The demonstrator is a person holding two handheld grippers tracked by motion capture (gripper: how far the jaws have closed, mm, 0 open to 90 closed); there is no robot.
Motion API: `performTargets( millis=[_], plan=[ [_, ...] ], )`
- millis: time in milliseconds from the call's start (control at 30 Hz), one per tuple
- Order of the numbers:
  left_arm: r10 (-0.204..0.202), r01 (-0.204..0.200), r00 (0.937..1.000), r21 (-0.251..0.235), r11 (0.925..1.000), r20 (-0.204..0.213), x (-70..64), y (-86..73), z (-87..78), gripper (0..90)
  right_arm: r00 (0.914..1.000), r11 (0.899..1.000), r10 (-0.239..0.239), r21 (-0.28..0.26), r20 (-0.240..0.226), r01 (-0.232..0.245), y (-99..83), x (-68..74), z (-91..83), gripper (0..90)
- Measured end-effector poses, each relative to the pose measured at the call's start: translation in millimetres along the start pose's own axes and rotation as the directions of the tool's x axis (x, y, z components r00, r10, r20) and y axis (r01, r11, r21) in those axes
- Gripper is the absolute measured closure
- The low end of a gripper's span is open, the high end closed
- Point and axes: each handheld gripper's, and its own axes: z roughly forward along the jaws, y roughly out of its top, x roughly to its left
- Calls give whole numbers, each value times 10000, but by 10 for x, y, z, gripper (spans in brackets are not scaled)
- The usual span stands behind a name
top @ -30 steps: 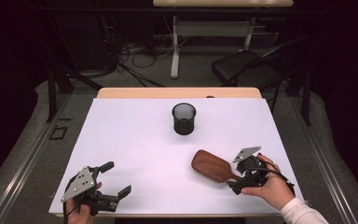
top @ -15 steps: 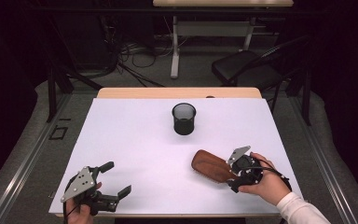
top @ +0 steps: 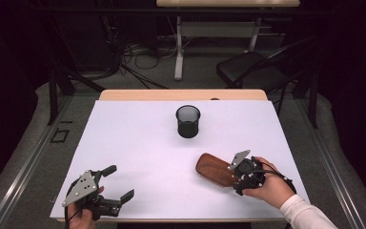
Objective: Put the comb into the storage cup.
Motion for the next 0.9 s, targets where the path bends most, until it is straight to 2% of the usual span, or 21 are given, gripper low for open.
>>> performTargets(
  millis=[400, 467, 767, 867, 900],
  plan=[
    [1, -1, 10000, -6, 10000, 14, 0, 0, 3, 4, 9990, 10000, 18, -22, -444, -19, 2, -21, 25, 332],
    [-4, 4, 10000, 0, 10000, 11, -1, 0, 1, 4, 9981, 10000, 66, 21, -604, -65, -1, -20, 19, 369],
    [0, 0, 10000, 5, 10000, 27, 0, -1, 3, 4, 9978, 9991, -262, 325, -605, 282, -22, -16, 52, 383],
    [-24, 24, 10000, 6, 10000, 38, 0, -2, 5, 4, 9968, 9985, -380, 368, -703, 406, -31, -15, 80, 417],
    [-13, 13, 10000, 4, 10000, 32, 0, -1, 4, 4, 9963, 9972, -455, 567, -722, 497, -27, -17, 75, 423]
  ],
)
